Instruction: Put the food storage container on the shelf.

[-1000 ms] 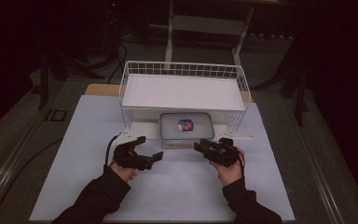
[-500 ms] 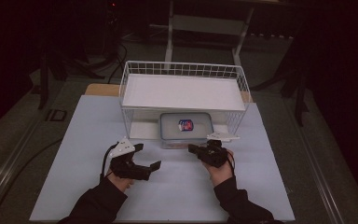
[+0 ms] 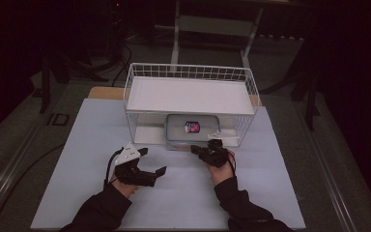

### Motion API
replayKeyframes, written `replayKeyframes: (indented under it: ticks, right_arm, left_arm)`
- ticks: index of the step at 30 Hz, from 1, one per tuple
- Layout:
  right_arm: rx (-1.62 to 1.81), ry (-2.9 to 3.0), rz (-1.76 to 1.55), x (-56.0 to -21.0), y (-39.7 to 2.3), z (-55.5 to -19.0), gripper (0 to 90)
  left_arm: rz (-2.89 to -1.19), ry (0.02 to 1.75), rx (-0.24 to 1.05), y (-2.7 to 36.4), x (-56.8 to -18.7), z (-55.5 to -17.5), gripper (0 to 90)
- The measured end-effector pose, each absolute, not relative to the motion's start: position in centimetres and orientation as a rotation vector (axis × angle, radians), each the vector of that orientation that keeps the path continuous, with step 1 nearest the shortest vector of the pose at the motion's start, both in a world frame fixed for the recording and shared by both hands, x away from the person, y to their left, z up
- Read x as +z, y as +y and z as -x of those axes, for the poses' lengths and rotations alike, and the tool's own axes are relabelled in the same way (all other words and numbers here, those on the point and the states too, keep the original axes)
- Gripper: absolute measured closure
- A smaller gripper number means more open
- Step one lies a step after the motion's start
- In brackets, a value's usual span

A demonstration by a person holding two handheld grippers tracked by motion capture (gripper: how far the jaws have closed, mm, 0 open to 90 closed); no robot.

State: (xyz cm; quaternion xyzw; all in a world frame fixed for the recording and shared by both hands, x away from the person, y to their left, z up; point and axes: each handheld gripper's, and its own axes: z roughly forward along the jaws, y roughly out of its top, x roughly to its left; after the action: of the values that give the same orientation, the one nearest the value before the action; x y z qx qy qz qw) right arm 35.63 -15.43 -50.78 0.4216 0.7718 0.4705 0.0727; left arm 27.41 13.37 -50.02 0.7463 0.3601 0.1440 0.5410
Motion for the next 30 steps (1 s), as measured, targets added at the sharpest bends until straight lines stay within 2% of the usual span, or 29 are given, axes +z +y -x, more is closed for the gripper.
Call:
replayKeyframes:
  ticks: [30]
  right_arm:
    - [1.360,2.229,-1.324,-51.5,-14.5,-40.8,89.8]
  left_arm:
    - [-1.779,0.837,0.344,13.3,-50.1,-27.2,1.1]
